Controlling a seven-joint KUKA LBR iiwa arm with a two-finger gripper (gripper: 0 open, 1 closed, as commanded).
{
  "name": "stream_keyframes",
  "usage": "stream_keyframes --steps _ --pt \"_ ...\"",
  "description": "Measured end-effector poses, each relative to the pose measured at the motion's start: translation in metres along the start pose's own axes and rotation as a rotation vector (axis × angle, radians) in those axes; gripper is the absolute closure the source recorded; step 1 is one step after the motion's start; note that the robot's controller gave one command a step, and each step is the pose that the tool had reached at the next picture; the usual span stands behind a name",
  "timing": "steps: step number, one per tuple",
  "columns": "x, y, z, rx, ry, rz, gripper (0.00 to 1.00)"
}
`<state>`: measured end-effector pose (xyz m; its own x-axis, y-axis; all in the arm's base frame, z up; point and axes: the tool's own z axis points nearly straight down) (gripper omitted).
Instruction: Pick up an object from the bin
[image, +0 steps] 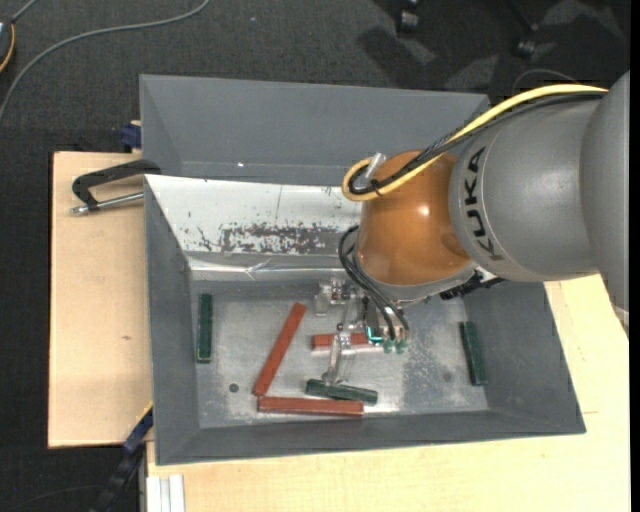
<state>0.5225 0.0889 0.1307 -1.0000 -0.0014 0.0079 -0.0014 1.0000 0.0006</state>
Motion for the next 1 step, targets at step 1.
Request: stream_keyframes --steps 1 --pt "-0.0341 -0.0647 0.0618 0.003 -0.005 -0.021 0.0"
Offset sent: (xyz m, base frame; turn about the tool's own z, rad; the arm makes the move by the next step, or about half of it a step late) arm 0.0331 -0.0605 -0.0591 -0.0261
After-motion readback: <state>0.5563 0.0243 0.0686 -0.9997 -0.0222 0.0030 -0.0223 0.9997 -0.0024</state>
